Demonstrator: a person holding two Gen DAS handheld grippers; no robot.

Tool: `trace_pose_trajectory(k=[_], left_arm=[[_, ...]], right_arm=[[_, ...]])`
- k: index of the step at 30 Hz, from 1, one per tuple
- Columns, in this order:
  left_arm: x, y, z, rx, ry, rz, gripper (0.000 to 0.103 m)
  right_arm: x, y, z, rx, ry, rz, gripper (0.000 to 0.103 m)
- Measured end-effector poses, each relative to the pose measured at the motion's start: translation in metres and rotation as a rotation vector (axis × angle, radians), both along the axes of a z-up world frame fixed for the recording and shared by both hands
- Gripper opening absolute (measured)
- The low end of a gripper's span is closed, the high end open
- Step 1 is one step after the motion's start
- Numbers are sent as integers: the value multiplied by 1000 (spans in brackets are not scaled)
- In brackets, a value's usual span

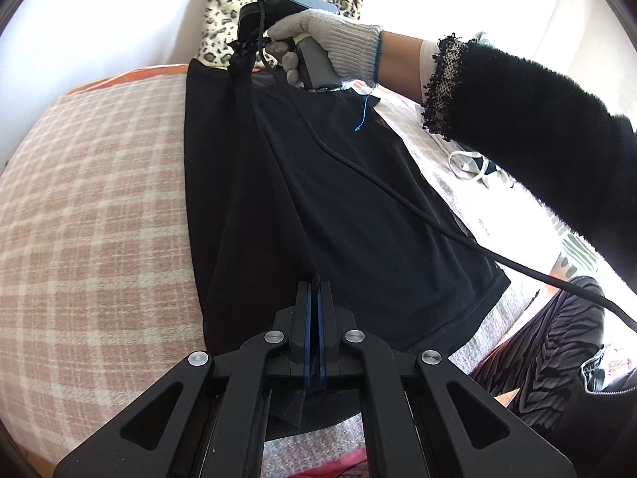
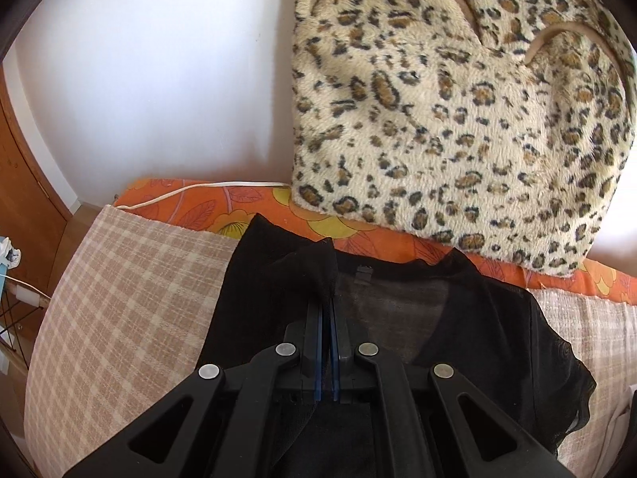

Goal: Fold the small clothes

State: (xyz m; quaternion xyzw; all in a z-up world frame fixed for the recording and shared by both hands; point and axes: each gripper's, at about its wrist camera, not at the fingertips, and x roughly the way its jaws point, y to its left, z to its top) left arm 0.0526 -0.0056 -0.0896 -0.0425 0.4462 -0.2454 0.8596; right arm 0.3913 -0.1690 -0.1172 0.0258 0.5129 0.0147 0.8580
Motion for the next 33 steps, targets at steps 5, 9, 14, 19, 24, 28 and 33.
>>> trace_pose_trajectory(k=[5, 9, 14, 19, 24, 28, 33], left_arm=[[6, -12, -6, -1, 24, -27, 1], [12, -18, -6, -5, 32, -46, 1], [7, -33, -8, -32, 67, -111, 13], [-5, -36, -3, -41, 48, -144, 35], [-10, -4, 8, -75, 7, -61, 35], [-8, 22, 17, -19, -59, 51, 35], [-8, 44, 17, 11, -74, 140, 35]], right_arm=[[-3, -21, -11, 30, 27, -20, 0], [-2, -22, -12, 24, 27, -3, 1], [1, -21, -14, 12, 40, 18, 3], [6, -21, -21, -88, 71, 10, 38], [-5, -49, 3, -45, 28, -29, 40], [-28, -71, 27, 4, -7, -55, 42], [-66, -84, 49, 39, -22, -42, 43]])
